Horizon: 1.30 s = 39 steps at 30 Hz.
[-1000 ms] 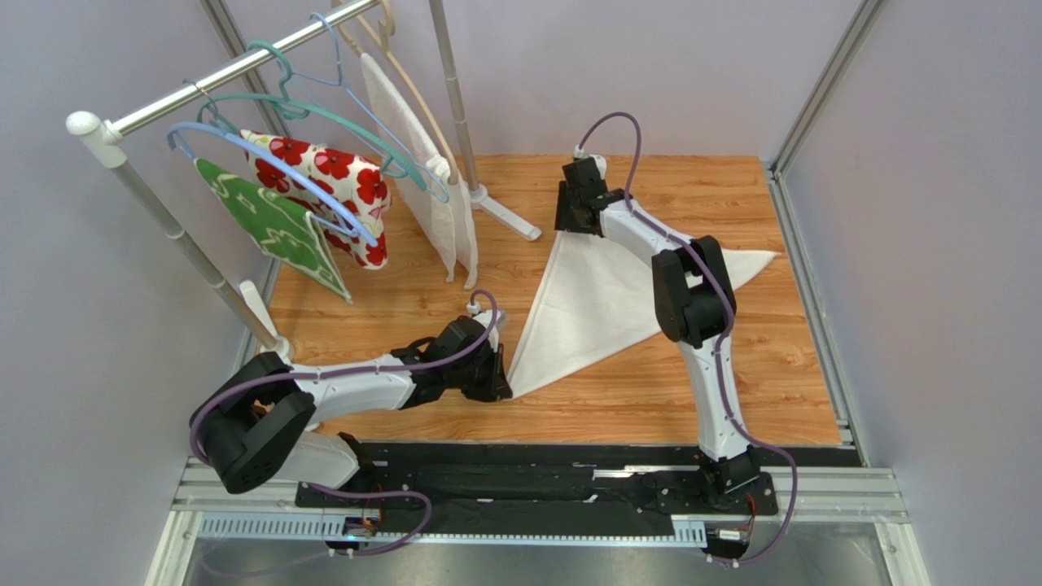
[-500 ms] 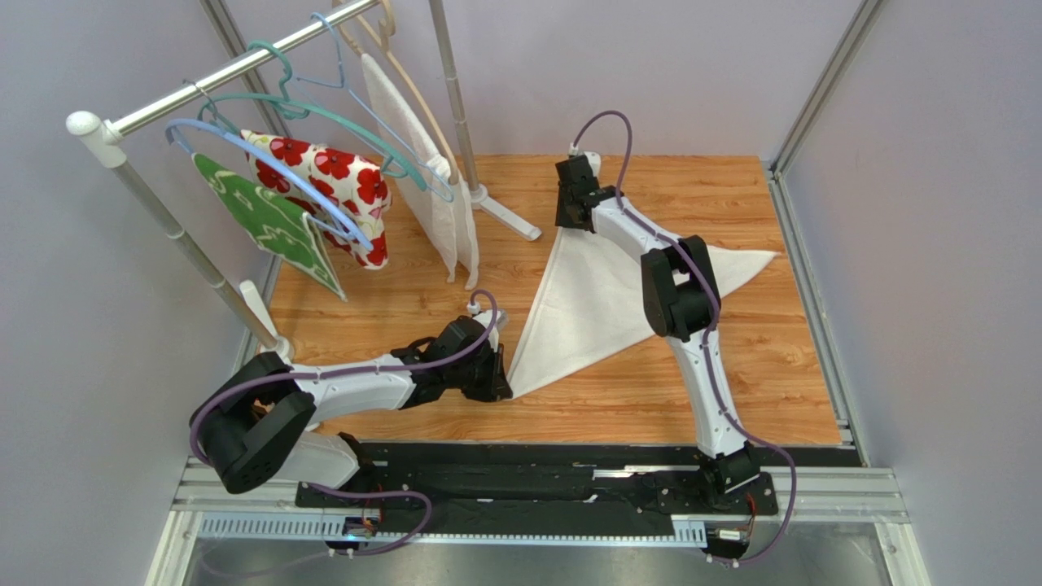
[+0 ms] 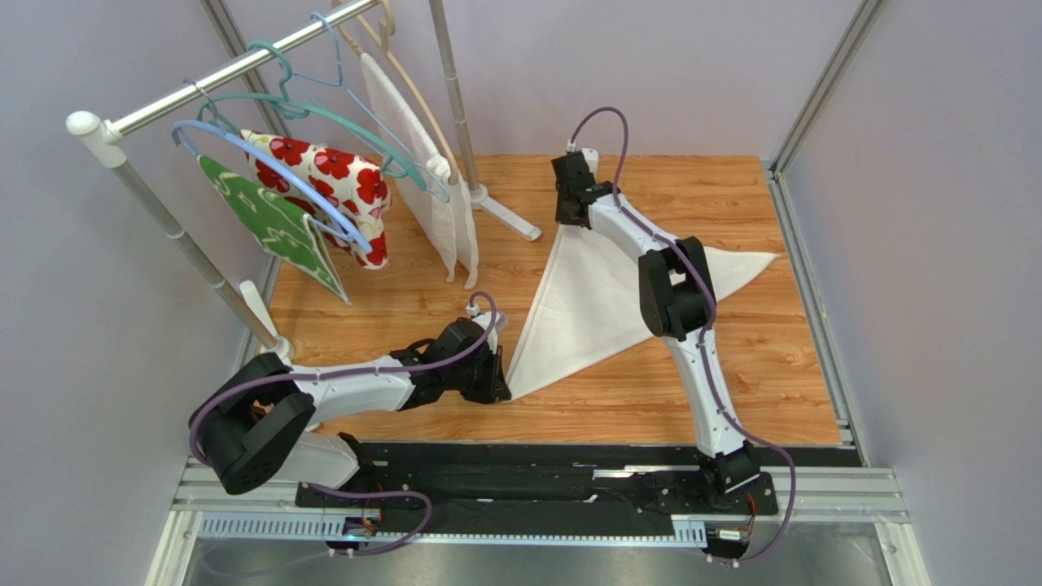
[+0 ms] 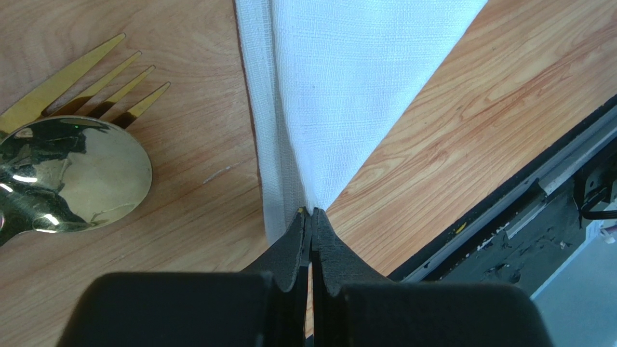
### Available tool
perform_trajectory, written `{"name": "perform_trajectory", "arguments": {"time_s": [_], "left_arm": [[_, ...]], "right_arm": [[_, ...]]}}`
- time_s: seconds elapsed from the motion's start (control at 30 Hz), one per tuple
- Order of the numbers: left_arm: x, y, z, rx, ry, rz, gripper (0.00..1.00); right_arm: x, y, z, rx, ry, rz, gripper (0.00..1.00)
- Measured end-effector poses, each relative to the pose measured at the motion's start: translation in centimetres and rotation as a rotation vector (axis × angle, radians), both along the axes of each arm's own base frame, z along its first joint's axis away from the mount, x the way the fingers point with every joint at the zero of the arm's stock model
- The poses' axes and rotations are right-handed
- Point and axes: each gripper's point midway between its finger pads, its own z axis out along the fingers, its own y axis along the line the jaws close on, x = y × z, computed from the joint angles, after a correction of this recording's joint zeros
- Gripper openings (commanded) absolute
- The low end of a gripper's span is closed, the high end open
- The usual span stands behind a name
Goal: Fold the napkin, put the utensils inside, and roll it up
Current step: Fold the napkin
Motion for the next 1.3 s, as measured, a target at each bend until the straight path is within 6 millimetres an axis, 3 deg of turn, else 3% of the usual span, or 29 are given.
{"name": "perform_trajectory", "arguments": {"time_s": [0.77, 1.3], "left_arm": [[-0.4, 0.3, -0.3, -0.015, -0.001, 0.001, 0.0], [-0.5, 0.2, -0.3, -0.021, 0.001, -0.003, 0.0]], "right_arm": [[0.4, 0.6, 0.8, 0.044, -0.022, -0.027, 0.0], [0.5, 2.7, 1.9, 0.065, -0.059, -0.001, 0.0]]}}
